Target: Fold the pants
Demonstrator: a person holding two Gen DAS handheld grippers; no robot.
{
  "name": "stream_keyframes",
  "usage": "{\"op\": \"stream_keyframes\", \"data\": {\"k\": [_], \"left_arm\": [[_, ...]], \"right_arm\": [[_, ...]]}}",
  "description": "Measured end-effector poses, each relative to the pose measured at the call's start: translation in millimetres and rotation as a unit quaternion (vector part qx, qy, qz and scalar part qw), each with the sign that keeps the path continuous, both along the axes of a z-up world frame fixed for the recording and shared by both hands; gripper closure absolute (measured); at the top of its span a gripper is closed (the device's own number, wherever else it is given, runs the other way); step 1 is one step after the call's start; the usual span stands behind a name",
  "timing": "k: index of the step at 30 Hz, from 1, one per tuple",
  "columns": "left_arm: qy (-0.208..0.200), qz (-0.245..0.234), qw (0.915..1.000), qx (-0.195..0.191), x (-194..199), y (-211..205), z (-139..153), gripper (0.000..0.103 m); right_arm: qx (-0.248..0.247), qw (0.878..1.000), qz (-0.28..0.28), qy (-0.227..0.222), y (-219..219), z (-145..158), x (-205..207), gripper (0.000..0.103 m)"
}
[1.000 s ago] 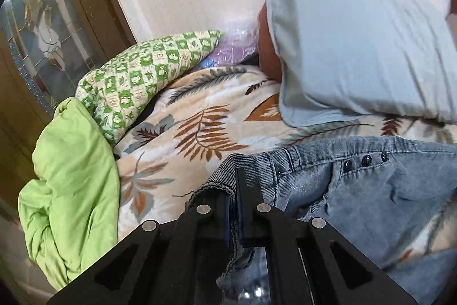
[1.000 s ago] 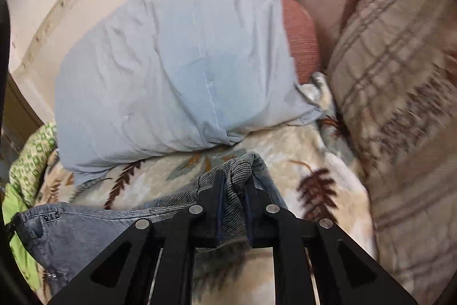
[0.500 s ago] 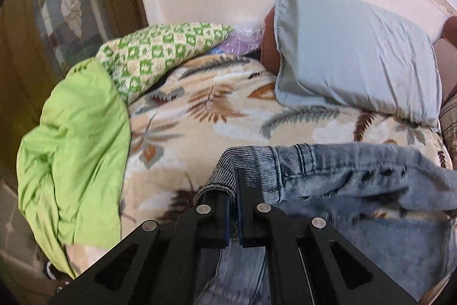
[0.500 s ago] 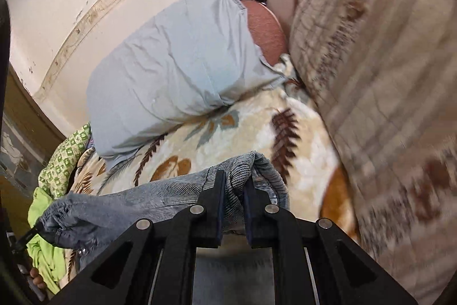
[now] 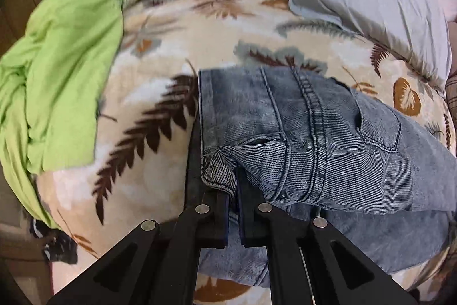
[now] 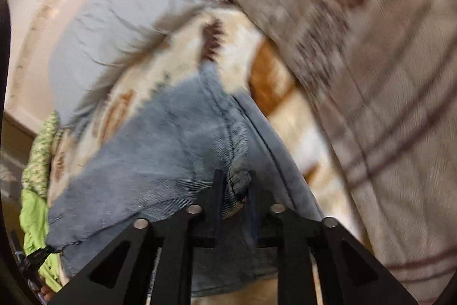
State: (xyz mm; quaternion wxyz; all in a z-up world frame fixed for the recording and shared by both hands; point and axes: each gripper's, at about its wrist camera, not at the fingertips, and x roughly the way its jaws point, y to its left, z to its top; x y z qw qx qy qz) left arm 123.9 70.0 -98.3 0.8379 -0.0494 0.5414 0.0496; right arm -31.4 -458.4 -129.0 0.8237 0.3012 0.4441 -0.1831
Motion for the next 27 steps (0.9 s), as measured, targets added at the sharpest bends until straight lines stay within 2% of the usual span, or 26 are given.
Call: {"op": "stream_keyframes", "data": {"k": [3, 5, 8, 10, 11, 14, 18, 20, 24, 27], "left_arm": [[0.007, 0.005, 0.999, -0.044, -0.9, 18.0, 7.4, 0.094], [0.015, 0.011, 0.9966, -0.081, -8.5, 31.8, 14.4, 0.093], [0.021, 0.034, 0.9856, -0.164, -28.4, 55.3, 17.6, 0.091], [0.018, 0.036, 0.9793, -0.198, -35.2, 59.7, 19.6, 0.078], [0.02, 0.035, 0.9762, -0.213, -36.8, 58.5, 20.0, 0.074], [0.031, 0.025, 0.9621, -0.27, -35.6, 51.6, 17.9, 0.068], [0.045, 0.035, 0.9597, -0.275, -27.9, 56.4, 2.6, 0.066], [0.056, 0.051, 0.9516, -0.298, -21.5, 66.9, -8.1, 0.066], [0.058, 0.076, 0.9391, -0.33, -10.9, 87.6, -21.3, 0.066], [0.058, 0.083, 0.934, -0.343, -5.4, 93.7, -31.5, 0.062]], "right_arm": [[-0.009, 1.0, -0.02, -0.007, 5.2, 14.1, -11.7, 0.071], [-0.033, 0.999, -0.03, -0.016, 12.3, 32.6, -21.1, 0.068], [-0.034, 0.997, -0.024, -0.068, 32.8, 63.2, -36.2, 0.054], [-0.021, 0.996, -0.003, -0.09, 51.6, 70.7, -36.5, 0.042], [-0.008, 0.995, 0.013, -0.099, 64.8, 71.5, -31.9, 0.041], [0.077, 0.989, 0.078, -0.099, 110.6, 52.5, -4.5, 0.04], [0.19, 0.971, 0.126, -0.066, 165.2, 7.4, 30.7, 0.04], [0.233, 0.963, 0.128, -0.05, 185.6, -13.4, 42.4, 0.04], [0.28, 0.952, 0.122, -0.034, 211.4, -41.1, 60.0, 0.04], [0.289, 0.949, 0.12, -0.026, 223.1, -50.5, 75.3, 0.04]]}}
